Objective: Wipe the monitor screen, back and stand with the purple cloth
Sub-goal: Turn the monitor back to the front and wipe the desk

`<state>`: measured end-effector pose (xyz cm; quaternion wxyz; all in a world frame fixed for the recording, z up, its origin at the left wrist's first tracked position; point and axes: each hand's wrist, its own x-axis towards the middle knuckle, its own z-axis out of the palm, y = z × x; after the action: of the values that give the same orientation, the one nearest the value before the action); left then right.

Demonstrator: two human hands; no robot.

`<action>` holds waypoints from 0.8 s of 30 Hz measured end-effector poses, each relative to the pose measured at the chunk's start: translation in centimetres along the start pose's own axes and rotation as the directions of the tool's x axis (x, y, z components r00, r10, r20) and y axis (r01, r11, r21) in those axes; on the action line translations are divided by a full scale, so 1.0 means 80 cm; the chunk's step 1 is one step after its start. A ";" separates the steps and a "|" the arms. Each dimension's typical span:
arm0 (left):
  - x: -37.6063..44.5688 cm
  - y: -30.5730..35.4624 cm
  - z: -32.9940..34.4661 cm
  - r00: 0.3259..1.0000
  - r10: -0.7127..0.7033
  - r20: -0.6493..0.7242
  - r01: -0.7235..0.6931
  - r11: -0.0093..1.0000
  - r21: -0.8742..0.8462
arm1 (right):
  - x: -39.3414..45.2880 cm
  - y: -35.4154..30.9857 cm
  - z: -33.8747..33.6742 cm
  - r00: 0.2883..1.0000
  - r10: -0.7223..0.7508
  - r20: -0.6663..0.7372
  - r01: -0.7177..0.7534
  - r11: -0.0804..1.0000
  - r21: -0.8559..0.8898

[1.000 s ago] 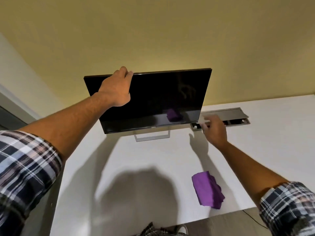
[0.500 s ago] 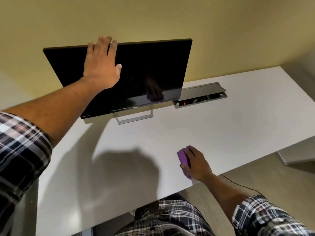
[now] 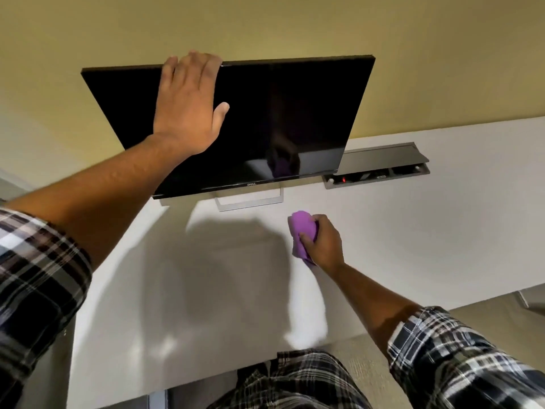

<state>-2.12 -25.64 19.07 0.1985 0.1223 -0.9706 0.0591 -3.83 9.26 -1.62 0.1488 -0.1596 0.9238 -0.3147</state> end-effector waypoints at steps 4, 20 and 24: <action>0.003 -0.007 0.010 1.000 -0.014 0.018 0.013 0.999 0.033 | 0.064 -0.046 0.019 0.999 0.016 -0.033 -0.011 0.988 0.153; 0.003 0.011 0.049 0.972 -0.086 -0.217 0.121 0.980 0.156 | 0.123 -0.061 0.138 0.999 -0.045 0.003 0.042 0.906 -0.420; 0.004 0.009 0.052 0.963 -0.083 -0.257 0.127 0.979 0.159 | 0.087 -0.107 0.177 0.999 0.039 -0.021 -0.044 0.948 -0.316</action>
<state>-4.09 -25.69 15.37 0.3101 0.1822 -0.9213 0.1478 -3.11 -7.46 -8.15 0.1214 -0.1596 0.9665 -0.1602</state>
